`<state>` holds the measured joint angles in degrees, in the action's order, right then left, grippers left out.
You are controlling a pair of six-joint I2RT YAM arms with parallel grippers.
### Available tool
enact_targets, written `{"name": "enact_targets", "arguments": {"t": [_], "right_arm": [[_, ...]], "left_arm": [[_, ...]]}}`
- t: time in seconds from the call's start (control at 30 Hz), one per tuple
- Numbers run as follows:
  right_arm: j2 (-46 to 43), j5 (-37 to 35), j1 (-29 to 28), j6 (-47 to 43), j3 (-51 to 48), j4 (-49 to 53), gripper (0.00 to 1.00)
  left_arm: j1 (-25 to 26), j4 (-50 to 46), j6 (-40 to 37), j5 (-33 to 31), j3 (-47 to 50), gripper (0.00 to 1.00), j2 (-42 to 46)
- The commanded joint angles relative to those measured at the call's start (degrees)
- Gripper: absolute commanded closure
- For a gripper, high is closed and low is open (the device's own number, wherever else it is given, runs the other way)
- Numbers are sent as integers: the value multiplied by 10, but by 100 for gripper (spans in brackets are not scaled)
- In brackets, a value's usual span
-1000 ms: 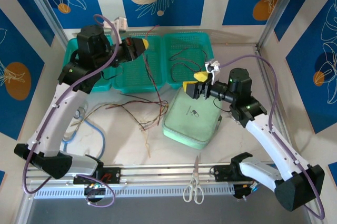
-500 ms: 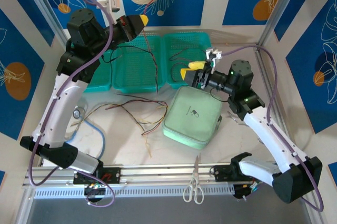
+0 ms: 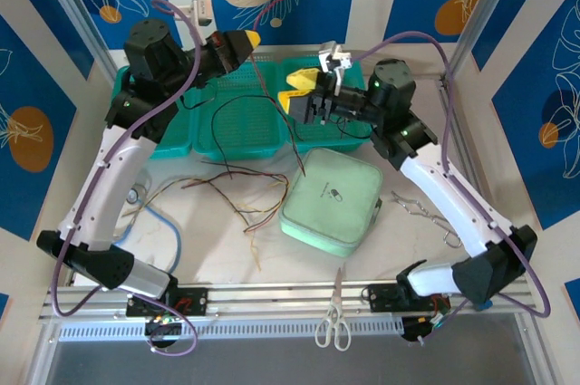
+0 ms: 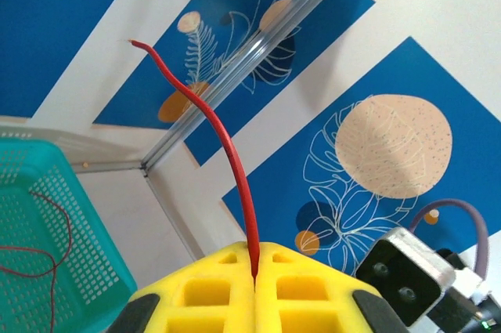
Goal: Untangle the cables
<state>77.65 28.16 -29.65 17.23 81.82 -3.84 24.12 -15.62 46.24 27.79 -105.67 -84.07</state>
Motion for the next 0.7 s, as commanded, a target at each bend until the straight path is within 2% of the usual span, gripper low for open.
{"name": "enact_targets", "arguments": {"t": [0.0,0.33,0.37,0.4,0.43,0.47,0.5,0.57,0.67], "right_arm": [[21,20,-5,-28,28,18,38],[126,56,-23,-4,122,17,41],[132,52,-24,1,128,18,46],[137,45,-27,6,136,24,56],[141,37,-27,12,140,29,71],[143,33,-29,16,144,31,79],[144,33,-30,18,147,34,79],[142,34,-32,17,147,39,69],[137,29,-33,8,144,49,68]], "left_arm": [[-3,25,8,15,12,100,22],[4,32,14,18,51,100,36],[4,32,14,18,55,100,38],[4,32,13,18,58,100,39],[4,32,13,17,60,100,41],[4,30,11,17,62,100,42],[4,26,8,13,63,100,43],[4,21,3,9,64,100,45],[4,21,2,8,66,100,47]]}}
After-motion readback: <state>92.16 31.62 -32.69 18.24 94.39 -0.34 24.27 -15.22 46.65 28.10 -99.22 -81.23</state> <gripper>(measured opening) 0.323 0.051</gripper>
